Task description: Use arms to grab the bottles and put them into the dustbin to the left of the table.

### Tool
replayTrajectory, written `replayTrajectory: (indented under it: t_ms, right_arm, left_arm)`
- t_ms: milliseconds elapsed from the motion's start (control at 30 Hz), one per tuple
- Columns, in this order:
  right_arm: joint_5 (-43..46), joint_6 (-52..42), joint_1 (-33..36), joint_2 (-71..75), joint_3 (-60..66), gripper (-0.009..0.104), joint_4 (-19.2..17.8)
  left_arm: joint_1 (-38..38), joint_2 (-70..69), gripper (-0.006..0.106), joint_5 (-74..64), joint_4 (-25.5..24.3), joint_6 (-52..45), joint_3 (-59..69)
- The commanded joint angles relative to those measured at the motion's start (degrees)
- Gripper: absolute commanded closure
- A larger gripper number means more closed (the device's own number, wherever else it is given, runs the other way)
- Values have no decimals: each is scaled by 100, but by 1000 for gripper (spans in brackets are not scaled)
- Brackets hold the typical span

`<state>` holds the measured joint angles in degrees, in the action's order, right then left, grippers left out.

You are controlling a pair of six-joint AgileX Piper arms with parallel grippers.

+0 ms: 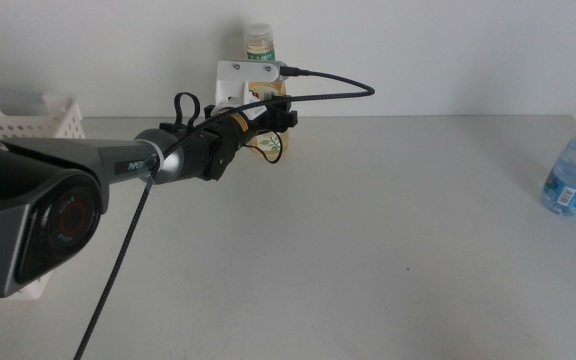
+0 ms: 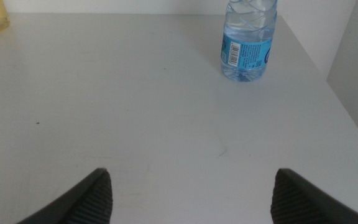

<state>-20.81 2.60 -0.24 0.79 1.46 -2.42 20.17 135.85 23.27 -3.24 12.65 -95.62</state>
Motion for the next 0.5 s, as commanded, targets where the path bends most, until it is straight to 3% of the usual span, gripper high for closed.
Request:
replayTrajectory:
  t_ms: [0, 300, 467]
  right_arm:
    - [237, -69, -37, 123, -40, 30, -71]
    - [237, -69, -37, 123, -40, 30, -71]
    - [237, -69, -37, 123, -40, 30, -71]
  left_arm:
    - [-60, -652, 102, 91, 27, 14, -89]
    - [-70, -2438, 102, -128, -393, -253, 1520]
    - [-70, -3666, 102, -1277, -847, 10, 2011]
